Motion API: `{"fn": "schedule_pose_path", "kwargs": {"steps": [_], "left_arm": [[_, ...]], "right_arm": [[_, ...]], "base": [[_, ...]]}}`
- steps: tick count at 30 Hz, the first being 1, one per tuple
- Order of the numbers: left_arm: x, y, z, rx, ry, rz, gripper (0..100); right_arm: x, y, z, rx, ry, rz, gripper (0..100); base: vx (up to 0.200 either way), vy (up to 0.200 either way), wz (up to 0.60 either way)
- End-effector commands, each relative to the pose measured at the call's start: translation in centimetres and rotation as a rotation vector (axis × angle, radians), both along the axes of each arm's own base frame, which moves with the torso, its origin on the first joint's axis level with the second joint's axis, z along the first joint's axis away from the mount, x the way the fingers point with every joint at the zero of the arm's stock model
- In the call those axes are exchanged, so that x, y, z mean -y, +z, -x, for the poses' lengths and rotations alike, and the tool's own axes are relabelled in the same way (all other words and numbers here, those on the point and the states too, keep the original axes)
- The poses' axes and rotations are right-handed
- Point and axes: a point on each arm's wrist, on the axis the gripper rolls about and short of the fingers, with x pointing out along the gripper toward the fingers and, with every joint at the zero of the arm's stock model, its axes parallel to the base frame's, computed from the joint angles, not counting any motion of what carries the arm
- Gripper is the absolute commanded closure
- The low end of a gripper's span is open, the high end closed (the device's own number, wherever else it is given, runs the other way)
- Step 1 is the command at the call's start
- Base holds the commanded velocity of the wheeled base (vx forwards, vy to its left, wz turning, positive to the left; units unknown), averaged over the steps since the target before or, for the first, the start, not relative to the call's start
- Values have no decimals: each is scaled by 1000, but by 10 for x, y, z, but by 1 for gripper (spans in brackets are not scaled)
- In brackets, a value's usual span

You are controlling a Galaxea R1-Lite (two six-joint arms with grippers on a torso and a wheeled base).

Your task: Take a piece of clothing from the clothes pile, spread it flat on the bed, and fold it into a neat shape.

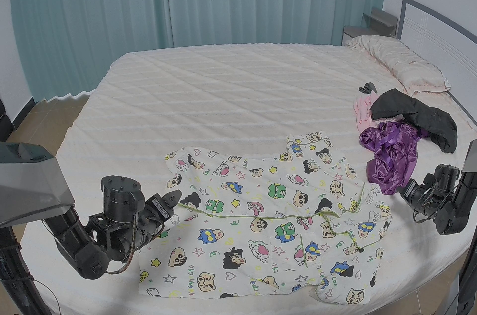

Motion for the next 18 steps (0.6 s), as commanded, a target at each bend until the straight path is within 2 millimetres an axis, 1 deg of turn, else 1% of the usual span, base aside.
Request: {"fn": "schedule_pose_path", "kwargs": {"steps": [1,4,5,6,7,9,10,15,17,18], "left_arm": [[0,-1,2,-10,-13,1,0],[-1,-1,5,-21,-36,10,0],[-1,-2,7,-27,-41,11,0],[-1,-2,7,-25,-41,11,0],[-2,-1,8,-27,-40,12,0],[-5,0,12,-30,-40,11,0],[-6,2,16,-30,-41,12,0],[-13,8,33,-28,-37,31,0],[-16,10,41,-32,-36,42,0],[-16,10,44,-38,-35,44,0]], "right_arm": [[0,-2,2,-10,-2,-7,100],[-4,5,11,-12,4,-16,100],[-7,8,18,-20,13,-20,100],[-7,8,19,-20,15,-20,100],[-11,11,27,-26,27,-25,100],[-16,16,36,-32,41,-29,100],[-19,18,42,-41,47,-31,0],[-34,30,71,-38,109,-51,0],[-44,33,84,-46,156,-57,0],[-48,34,87,-51,169,-60,0]], "base": [[0,0,0],[0,0,0],[0,0,0],[0,0,0],[0,0,0],[0,0,0],[0,0,0],[0,0,0],[0,0,0],[0,0,0]]}}
